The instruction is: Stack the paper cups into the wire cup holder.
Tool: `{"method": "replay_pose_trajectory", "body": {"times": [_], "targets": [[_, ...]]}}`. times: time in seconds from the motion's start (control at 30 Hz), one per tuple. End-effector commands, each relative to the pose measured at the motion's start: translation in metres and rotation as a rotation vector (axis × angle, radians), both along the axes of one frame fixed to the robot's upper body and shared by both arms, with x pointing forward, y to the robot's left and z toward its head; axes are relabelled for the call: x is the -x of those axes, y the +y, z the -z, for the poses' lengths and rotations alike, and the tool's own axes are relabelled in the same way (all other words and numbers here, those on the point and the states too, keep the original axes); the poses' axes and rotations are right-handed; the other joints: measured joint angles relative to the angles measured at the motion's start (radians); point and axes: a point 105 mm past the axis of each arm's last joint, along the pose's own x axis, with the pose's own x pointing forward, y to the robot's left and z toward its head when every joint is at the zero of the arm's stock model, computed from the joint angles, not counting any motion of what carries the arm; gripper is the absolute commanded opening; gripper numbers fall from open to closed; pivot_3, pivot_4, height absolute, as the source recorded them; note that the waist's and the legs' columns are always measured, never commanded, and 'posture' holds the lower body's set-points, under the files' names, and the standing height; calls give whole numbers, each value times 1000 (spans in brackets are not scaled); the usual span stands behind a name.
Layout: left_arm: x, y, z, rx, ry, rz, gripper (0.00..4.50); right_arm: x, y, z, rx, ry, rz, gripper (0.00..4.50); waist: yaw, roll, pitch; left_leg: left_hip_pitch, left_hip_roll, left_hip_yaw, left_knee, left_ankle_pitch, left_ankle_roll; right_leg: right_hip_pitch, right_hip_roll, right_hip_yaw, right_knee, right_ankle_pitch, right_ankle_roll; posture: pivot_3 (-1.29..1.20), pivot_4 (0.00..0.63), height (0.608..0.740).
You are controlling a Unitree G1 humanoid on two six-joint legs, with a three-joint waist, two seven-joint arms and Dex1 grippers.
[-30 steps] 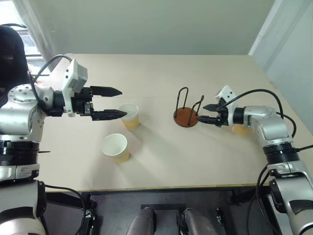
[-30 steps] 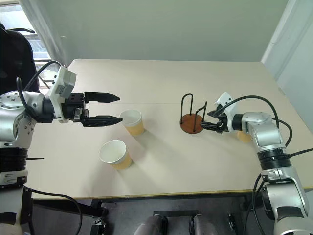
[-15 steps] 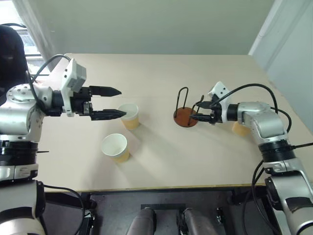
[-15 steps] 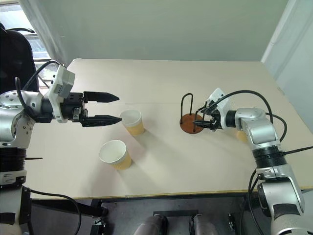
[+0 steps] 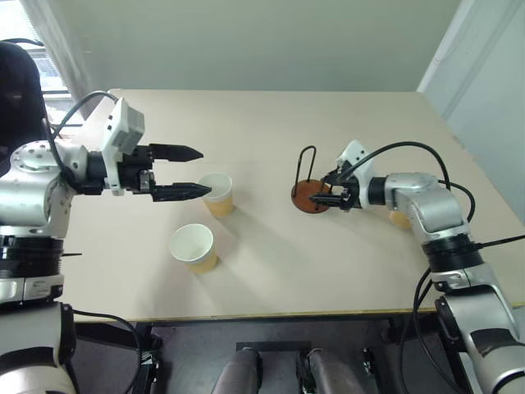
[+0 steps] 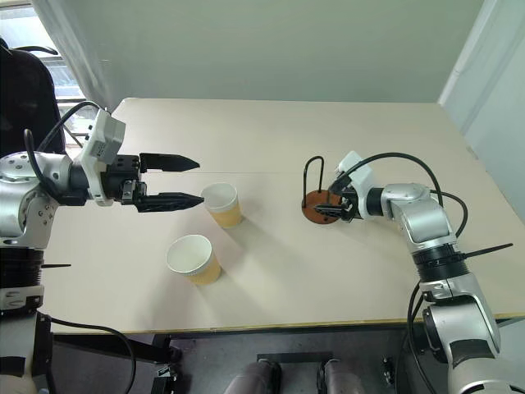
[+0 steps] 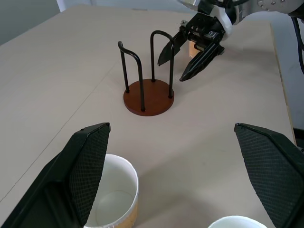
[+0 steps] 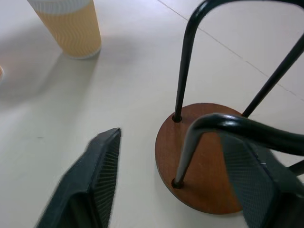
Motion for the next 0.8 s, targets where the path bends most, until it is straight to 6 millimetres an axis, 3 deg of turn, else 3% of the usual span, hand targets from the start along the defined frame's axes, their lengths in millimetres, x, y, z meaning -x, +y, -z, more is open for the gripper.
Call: {"method": "replay_pose_trajectory", "body": {"times": [0.03,0.23,0.53,0.8], "targets": [[5,6,-15,6,-57,-13,4500,0,3,-4,20,-37,2,2146,0,0,0,0,0,0,0,0,0,0,0,0,0,0,0,0,150,740],[5,7,-16,5,-56,-16,4500,-5,-1,-3,45,-32,15,34,0,0,0,0,0,0,0,0,0,0,0,0,0,0,0,0,150,740],[3,9,-17,-1,-51,-16,4500,-8,-8,-15,82,-57,-50,34,0,0,0,-1,0,0,0,0,0,-1,0,0,0,1,-1,0,150,740],[0,8,-16,-15,-38,3,4500,13,-3,-38,111,-114,-293,34,0,0,0,-4,0,0,0,0,-1,-5,0,0,0,1,-1,0,150,740]]}}
